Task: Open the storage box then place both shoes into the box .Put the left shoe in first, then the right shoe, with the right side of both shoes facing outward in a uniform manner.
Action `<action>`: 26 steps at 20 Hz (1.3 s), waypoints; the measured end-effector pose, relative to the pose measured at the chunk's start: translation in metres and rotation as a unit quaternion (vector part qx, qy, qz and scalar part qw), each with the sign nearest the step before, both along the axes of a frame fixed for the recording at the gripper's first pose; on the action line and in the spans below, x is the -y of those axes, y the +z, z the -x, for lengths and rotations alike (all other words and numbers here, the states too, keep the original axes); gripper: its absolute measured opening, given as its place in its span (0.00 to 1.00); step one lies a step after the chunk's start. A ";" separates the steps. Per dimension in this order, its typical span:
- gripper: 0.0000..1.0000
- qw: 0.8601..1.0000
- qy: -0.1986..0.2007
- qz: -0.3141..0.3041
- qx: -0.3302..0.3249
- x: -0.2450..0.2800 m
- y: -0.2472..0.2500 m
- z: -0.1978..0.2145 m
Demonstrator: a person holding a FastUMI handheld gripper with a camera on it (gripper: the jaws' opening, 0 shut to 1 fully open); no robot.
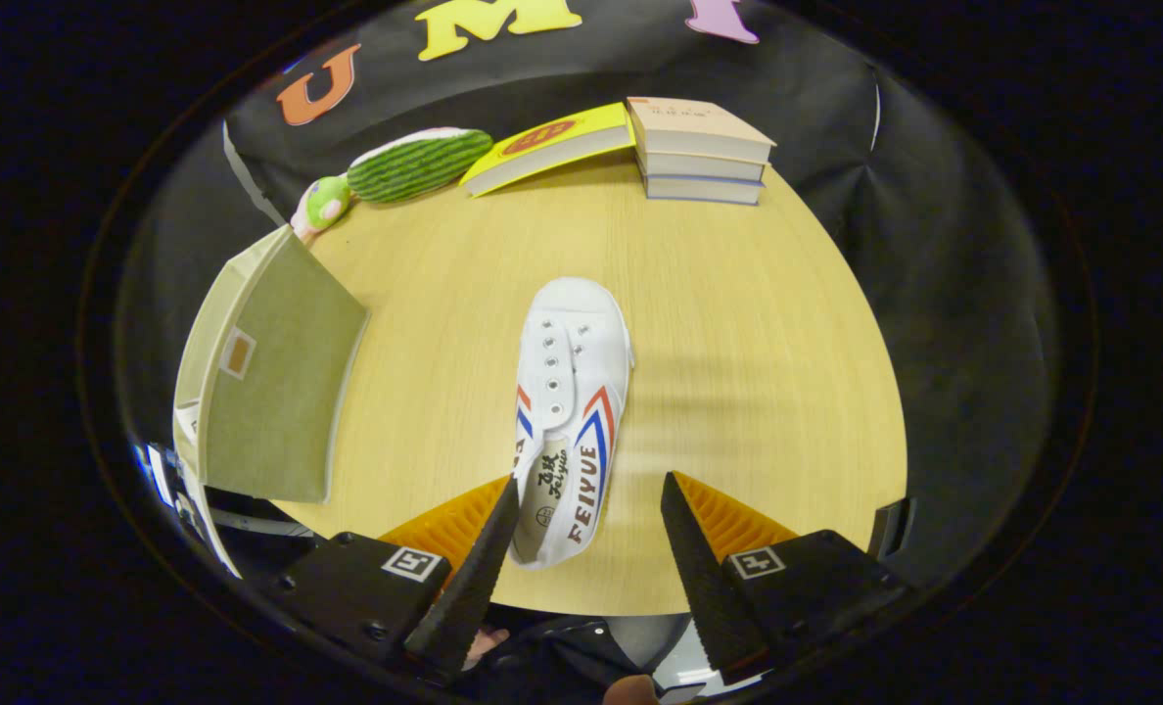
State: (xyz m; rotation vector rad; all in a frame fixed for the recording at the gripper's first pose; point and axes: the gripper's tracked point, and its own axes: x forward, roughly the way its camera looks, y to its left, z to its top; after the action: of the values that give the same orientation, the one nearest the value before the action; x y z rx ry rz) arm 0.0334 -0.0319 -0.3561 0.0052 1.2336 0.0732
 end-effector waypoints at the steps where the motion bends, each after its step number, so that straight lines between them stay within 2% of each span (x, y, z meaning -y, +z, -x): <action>1: 0.91 1.000 0.001 0.000 -0.007 0.000 -0.009 0.000; 4: 0.91 1.000 0.005 0.012 -0.016 0.009 -0.029 -0.006; 8: 0.88 0.999 -0.019 -0.018 -0.043 0.011 -0.050 -0.015; 11: 0.85 0.997 -0.019 -0.036 -0.061 0.008 -0.056 -0.019; 13: 0.61 0.995 -0.020 -0.066 -0.070 -0.007 -0.055 -0.020; 14: 0.49 0.995 -0.028 -0.061 -0.070 -0.005 -0.052 -0.024; 18: 0.33 0.995 -0.025 -0.064 -0.069 -0.001 -0.055 -0.023; 19: 0.29 0.995 -0.029 -0.069 -0.066 0.000 -0.055 -0.024; 20: 0.19 0.994 -0.037 -0.075 -0.065 0.000 -0.054 -0.024; 22: 0.11 0.992 -0.057 -0.091 -0.069 -0.001 -0.053 -0.024; 26: 0.07 0.983 -0.090 -0.144 -0.076 -0.014 -0.043 -0.021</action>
State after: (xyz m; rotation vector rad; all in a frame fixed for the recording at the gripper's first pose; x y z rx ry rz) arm 0.0548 -0.0181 -0.3991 0.3791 1.3604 0.0953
